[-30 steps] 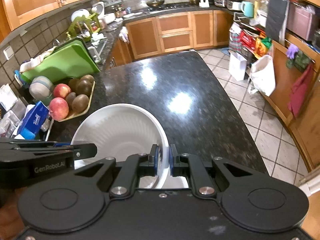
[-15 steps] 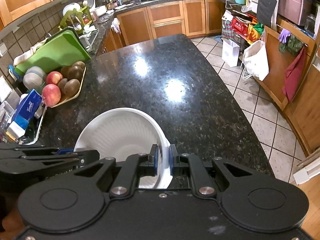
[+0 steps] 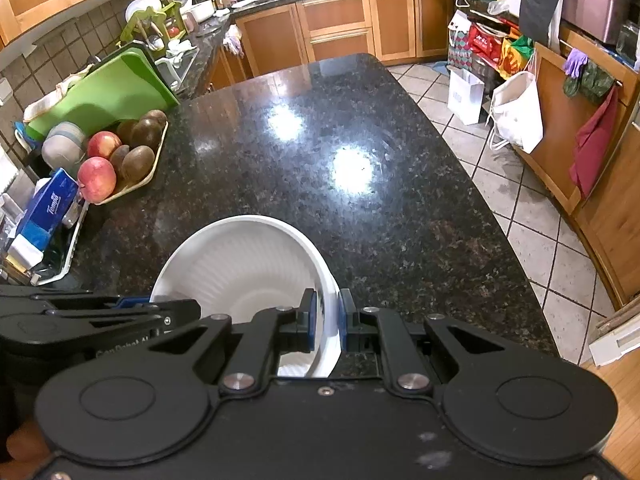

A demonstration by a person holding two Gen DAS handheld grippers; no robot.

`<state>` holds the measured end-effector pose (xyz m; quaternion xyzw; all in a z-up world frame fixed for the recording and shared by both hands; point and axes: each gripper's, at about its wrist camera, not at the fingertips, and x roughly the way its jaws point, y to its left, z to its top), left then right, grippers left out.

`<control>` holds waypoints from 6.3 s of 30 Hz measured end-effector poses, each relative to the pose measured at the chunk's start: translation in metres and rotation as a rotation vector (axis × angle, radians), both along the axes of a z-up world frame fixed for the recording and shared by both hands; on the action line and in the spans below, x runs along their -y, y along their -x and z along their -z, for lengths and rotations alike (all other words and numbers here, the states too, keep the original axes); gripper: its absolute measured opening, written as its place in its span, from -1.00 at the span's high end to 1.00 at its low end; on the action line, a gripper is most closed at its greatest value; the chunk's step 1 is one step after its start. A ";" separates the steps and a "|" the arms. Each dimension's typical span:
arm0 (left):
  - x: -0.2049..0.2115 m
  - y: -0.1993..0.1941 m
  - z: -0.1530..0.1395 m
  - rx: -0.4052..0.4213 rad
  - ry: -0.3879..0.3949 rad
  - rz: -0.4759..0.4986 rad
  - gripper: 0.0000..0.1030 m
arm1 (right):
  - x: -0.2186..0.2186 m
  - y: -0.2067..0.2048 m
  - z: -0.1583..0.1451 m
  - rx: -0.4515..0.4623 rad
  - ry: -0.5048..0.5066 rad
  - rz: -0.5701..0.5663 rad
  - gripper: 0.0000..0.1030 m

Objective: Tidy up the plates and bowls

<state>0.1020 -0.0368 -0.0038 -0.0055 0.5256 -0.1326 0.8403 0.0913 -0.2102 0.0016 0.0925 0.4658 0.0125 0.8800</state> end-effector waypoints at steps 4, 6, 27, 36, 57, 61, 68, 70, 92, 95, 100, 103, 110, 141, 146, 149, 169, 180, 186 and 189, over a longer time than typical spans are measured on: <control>0.001 -0.003 0.003 -0.010 -0.001 0.004 0.64 | 0.002 -0.004 0.004 -0.014 -0.002 -0.004 0.75; 0.001 -0.003 0.004 -0.010 -0.003 0.010 0.64 | 0.003 -0.006 0.006 -0.019 -0.003 -0.006 0.75; -0.012 -0.008 -0.004 -0.017 0.034 0.012 0.62 | 0.004 -0.025 0.017 -0.053 -0.016 -0.012 0.75; -0.015 -0.005 -0.011 0.002 0.037 0.008 0.62 | 0.004 -0.024 0.017 -0.051 -0.017 -0.001 0.74; -0.021 0.011 -0.017 0.061 -0.032 -0.030 0.59 | -0.001 -0.003 0.001 0.020 -0.009 0.002 0.59; -0.023 0.017 -0.015 0.056 -0.031 -0.046 0.51 | -0.002 0.006 -0.002 0.032 -0.011 0.003 0.54; -0.028 0.026 -0.010 0.039 -0.021 -0.067 0.51 | -0.002 0.019 -0.003 0.045 -0.010 0.008 0.42; -0.029 0.029 -0.009 0.036 -0.015 -0.069 0.51 | -0.002 0.021 -0.001 0.042 -0.013 0.009 0.42; -0.029 0.047 -0.011 0.145 -0.061 -0.132 0.49 | 0.010 0.044 -0.002 0.196 0.058 -0.030 -0.05; -0.028 0.044 -0.012 0.162 -0.068 -0.134 0.47 | 0.011 0.047 -0.005 0.283 0.088 -0.009 -0.17; -0.027 0.035 -0.009 0.145 -0.076 -0.172 0.44 | 0.011 0.034 -0.002 0.270 0.103 -0.013 -0.20; -0.028 0.028 -0.003 0.104 -0.068 -0.188 0.44 | 0.015 0.020 0.005 0.193 0.046 -0.017 -0.16; -0.024 0.029 0.002 0.086 -0.039 -0.128 0.44 | 0.015 0.001 0.017 0.133 0.009 -0.057 -0.16; -0.012 0.020 0.002 0.089 -0.042 -0.089 0.46 | 0.015 -0.019 0.040 0.010 -0.041 -0.145 -0.05; -0.012 0.016 0.007 0.073 -0.040 -0.084 0.46 | 0.011 -0.025 0.046 -0.021 -0.056 -0.157 -0.02; -0.011 0.011 0.010 0.052 -0.025 -0.081 0.46 | 0.009 -0.029 0.048 -0.027 -0.058 -0.165 0.02; 0.003 -0.001 0.033 -0.021 -0.023 -0.037 0.46 | 0.007 -0.039 0.068 -0.134 -0.076 -0.167 0.64; 0.003 -0.003 0.036 -0.037 -0.013 -0.055 0.61 | 0.005 -0.040 0.068 -0.152 -0.076 -0.141 0.67; -0.002 -0.001 0.033 -0.044 0.013 -0.074 0.64 | 0.005 -0.038 0.067 -0.153 -0.076 -0.140 0.67; -0.002 0.001 0.029 -0.032 0.009 -0.078 0.64 | 0.004 -0.036 0.064 -0.144 -0.075 -0.143 0.67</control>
